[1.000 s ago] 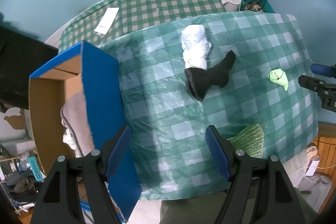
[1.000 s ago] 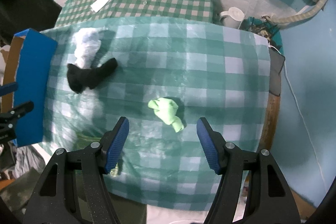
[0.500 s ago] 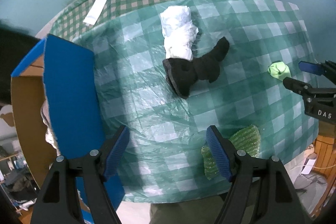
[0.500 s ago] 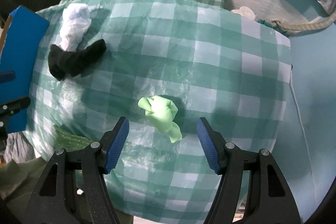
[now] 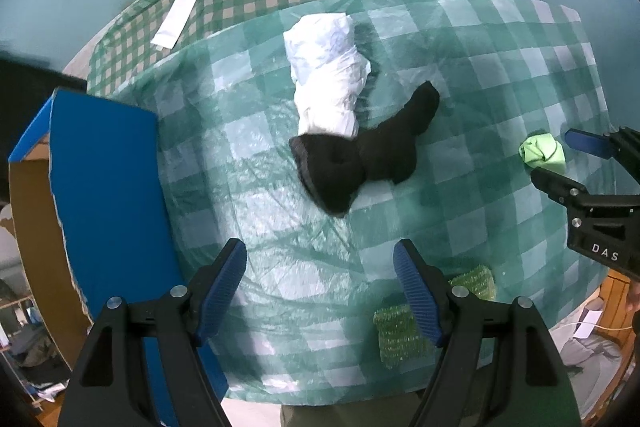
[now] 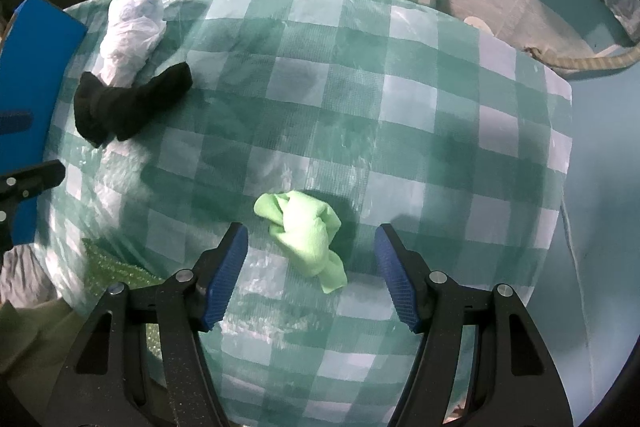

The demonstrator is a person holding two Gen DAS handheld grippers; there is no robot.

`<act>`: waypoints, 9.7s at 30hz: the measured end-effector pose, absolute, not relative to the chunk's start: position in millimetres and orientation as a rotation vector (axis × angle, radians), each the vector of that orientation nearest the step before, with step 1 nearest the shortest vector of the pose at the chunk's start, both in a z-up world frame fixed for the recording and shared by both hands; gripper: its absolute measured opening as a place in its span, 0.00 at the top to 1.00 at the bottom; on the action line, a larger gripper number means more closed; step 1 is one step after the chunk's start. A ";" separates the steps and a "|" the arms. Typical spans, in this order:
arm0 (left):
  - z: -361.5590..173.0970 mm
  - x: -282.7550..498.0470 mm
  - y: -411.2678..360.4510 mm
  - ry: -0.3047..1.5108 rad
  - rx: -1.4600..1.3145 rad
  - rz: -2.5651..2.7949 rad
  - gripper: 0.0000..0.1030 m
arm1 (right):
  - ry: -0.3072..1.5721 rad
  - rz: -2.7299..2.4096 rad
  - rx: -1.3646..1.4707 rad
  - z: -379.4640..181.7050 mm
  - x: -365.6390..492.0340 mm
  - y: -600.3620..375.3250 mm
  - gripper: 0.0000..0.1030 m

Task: Organize soft objects
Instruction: 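Lower the right tool onto the light green cloth and close on it, then lift the green cloth with the right tool while the left tool lowers onto the black sock, then close the left tool on the black sock and lift it while the right tool holds the green cloth, then carry the black sock and green cloth over the cardboard box with both tools, then open both tools to drop the black sock and green cloth into the box, then move both tools back over the table toward the scrubber and white cloth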

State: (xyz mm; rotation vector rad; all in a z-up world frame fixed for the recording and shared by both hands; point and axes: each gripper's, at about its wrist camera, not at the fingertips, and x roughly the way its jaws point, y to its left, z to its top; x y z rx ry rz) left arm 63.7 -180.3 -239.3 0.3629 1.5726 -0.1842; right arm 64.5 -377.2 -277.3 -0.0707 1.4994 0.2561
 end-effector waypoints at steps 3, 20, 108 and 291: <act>-240.4 66.8 -183.5 1.563 0.375 -0.193 0.25 | 1.492 0.259 -0.084 -278.9 65.1 -374.0 0.35; -238.4 75.2 -231.7 1.495 0.517 -0.342 0.25 | 1.511 0.271 -0.017 -273.3 62.4 -375.2 0.72; -246.0 59.7 -193.7 1.461 0.429 -0.453 0.40 | 1.424 0.207 0.142 -188.5 22.8 -360.9 0.72; -129.9 20.5 22.3 1.383 0.240 -0.155 0.24 | 1.410 0.347 0.029 -141.2 43.6 -164.2 0.33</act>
